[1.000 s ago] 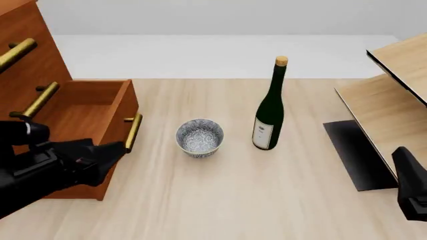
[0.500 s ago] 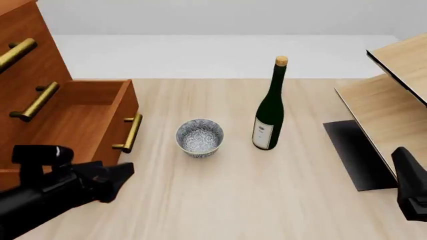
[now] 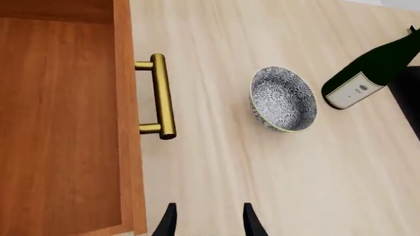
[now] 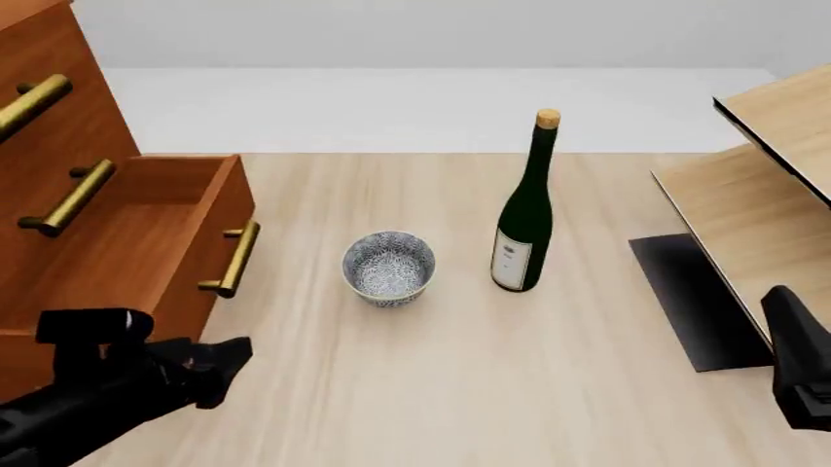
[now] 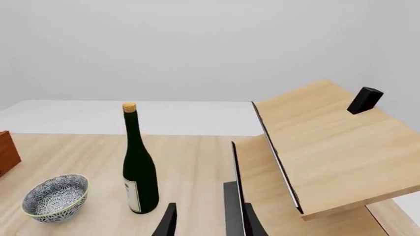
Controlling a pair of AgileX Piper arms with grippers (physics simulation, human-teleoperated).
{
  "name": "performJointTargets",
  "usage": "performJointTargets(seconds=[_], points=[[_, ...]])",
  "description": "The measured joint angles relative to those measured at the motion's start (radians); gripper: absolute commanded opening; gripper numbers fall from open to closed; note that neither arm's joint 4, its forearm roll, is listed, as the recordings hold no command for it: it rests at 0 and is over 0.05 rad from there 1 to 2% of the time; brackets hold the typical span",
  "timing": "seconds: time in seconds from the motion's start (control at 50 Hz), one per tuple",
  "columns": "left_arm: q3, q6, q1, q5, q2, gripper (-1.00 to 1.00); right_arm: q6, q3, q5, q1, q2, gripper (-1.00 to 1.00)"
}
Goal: Close the bottom drawer of the cabinet and open the top drawer.
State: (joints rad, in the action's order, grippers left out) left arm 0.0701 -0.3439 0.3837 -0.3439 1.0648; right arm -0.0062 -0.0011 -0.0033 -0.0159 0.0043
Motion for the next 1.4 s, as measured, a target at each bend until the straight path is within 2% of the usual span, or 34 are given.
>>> performJointTargets(seconds=[0.22, 0.44, 0.58, 0.74, 1.12, 1.4], points=[[-0.034, 0.058, -0.095, -0.010, -0.008, 1.00, 0.000, 0.000, 0.001, -0.001, -0.001, 1.00], [-0.055, 0.136, -0.205, 0.041, -0.094, 1.00, 0.001, 0.000, 0.002, -0.001, -0.002, 1.00], [-0.062, 0.177, -0.271, 0.031, -0.102, 1.00, 0.002, 0.000, 0.002, -0.002, -0.002, 1.00], [-0.062, 0.218, -0.347, -0.032, -0.052, 1.00, 0.003, 0.000, 0.001, -0.002, -0.002, 1.00], [-0.061, 0.299, -0.508, -0.320, 0.213, 1.00, 0.005, 0.000, -0.001, 0.001, 0.001, 1.00], [-0.053, 0.336, -0.605, -0.367, 0.245, 1.00, 0.005, 0.000, -0.003, 0.001, 0.003, 1.00]])
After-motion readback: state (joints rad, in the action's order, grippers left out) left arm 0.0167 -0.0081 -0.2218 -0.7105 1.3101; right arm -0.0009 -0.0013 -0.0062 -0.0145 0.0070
